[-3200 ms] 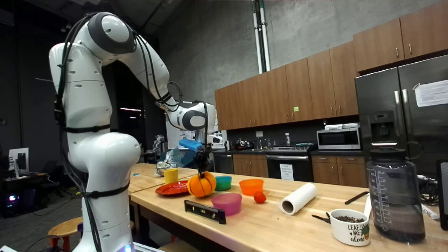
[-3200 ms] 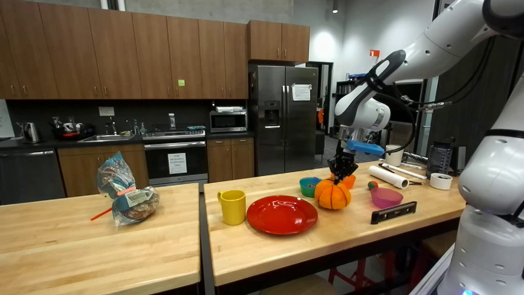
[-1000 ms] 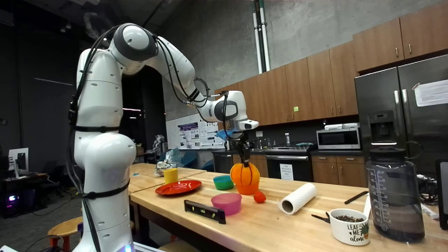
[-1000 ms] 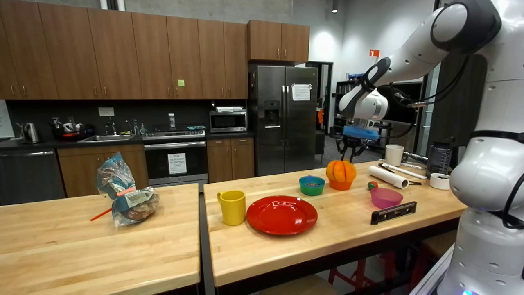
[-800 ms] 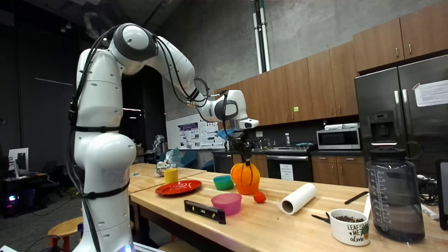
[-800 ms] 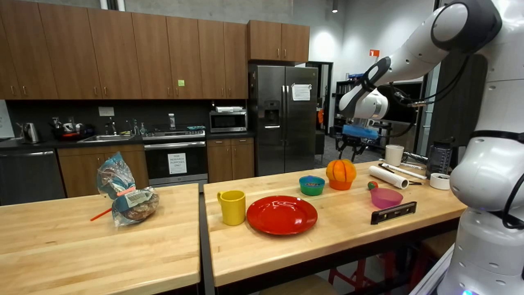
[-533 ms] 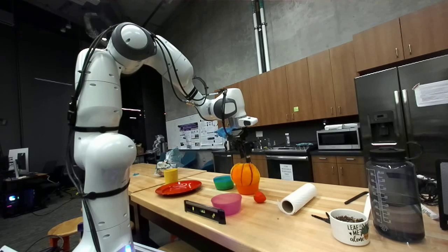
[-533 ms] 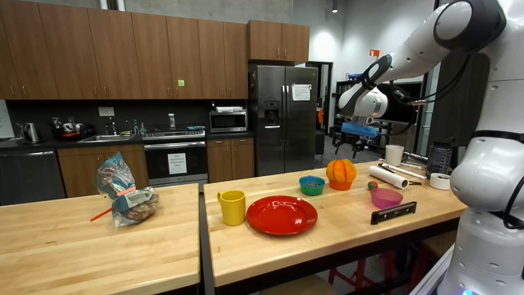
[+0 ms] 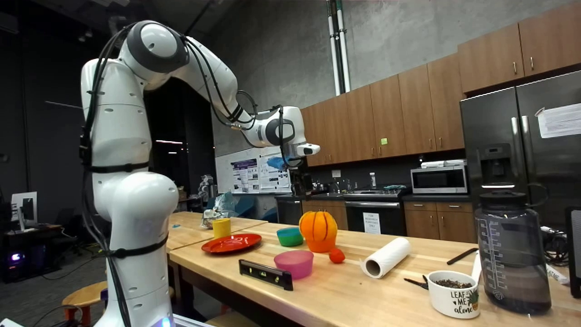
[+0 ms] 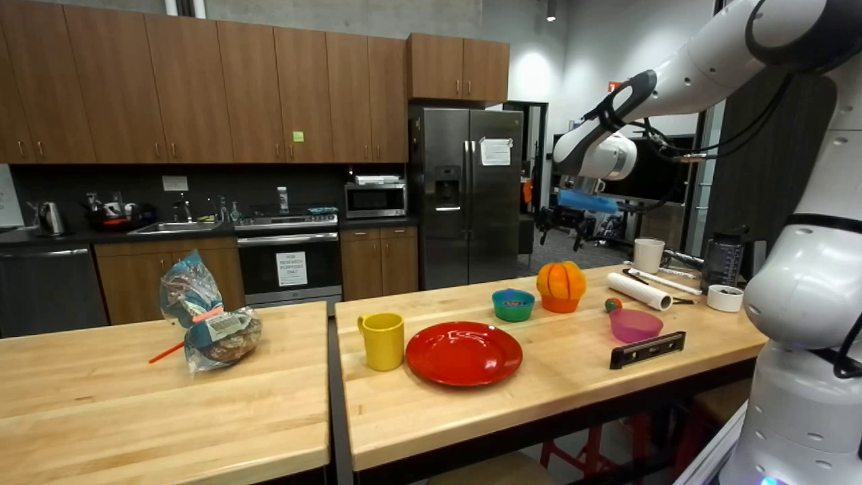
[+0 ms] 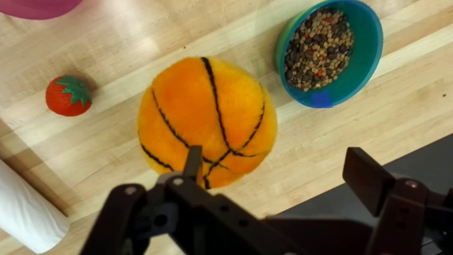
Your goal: Put the pumpkin plush toy into the red bowl
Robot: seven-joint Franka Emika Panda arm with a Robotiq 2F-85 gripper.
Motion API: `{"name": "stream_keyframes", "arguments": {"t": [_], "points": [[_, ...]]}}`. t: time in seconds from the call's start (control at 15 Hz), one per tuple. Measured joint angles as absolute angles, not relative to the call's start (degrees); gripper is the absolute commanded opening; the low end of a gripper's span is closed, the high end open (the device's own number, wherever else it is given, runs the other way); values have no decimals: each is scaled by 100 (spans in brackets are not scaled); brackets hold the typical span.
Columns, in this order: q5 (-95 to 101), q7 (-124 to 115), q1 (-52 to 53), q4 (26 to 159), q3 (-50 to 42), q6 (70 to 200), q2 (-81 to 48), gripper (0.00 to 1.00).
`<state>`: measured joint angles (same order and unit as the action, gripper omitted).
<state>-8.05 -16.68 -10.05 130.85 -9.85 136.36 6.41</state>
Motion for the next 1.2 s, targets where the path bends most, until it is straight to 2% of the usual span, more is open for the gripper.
{"name": "stream_keyframes", "arguments": {"t": [0.53, 0.93, 1.2], "points": [[-421, -1311, -988, 13420, -825, 13021, 1361, 100], [155, -1943, -1094, 14086, -786, 14207, 1037, 100], [1292, -3257, -1243, 14316, -676, 15247, 479, 100]]}}
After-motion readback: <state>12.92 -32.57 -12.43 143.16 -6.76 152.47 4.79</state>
